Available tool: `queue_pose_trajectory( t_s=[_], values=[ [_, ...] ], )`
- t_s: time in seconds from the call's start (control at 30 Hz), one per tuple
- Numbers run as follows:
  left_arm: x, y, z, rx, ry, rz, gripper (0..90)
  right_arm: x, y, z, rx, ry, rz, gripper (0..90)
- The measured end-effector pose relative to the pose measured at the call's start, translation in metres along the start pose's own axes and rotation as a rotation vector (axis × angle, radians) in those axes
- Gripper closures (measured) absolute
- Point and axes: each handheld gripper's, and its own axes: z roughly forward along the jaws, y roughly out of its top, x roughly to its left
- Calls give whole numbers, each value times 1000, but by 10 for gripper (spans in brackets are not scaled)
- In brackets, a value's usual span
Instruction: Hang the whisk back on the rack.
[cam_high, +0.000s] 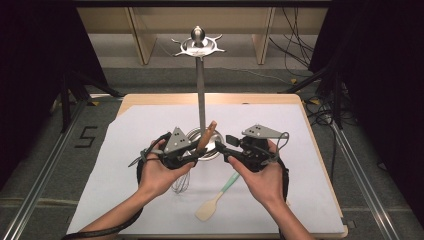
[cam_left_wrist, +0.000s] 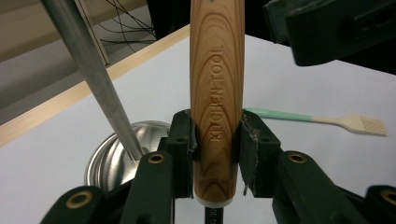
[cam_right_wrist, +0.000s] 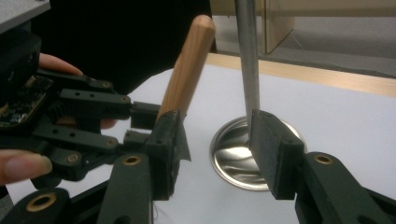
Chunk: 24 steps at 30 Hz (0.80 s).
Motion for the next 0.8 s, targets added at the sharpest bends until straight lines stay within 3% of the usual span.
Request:
queue_pose_trajectory(
  t_s=[0.27, 0.33, 0.37, 0.43, 0.57, 0.6, 0.63, 0.67, 0.77, 0.8],
  values=[
    [-1, 7, -1, -5, 6, 23, 677, 5, 8, 7, -10, 6, -12, 544],
    [0, 9, -1, -9, -4, 44, 676, 8, 11, 8, -12, 8, -6, 543],
    [-2, 9, -1, -12, -3, 29, 676, 9, 12, 10, -15, 8, -3, 543],
    [-3, 12, -1, -14, 7, 41, 676, 10, 16, 13, -29, 22, -25, 543],
    [-3, 13, -1, -16, 3, 66, 676, 13, 20, 15, -27, 10, -5, 551],
    [-5, 13, -1, -17, 5, 52, 676, 13, 20, 15, -27, 10, -5, 551],
    [-5, 14, -1, -20, 5, 51, 676, 13, 21, 16, -25, 13, -13, 560],
    [-4, 15, -1, -18, 2, 79, 676, 12, 22, 16, -31, 10, -11, 584],
    [-6, 16, 0, -19, -3, 76, 676, 13, 24, 15, -25, -2, 5, 643],
    [-7, 16, 0, -18, -7, 68, 675, 12, 25, 16, -30, -6, -14, 665]
  ],
)
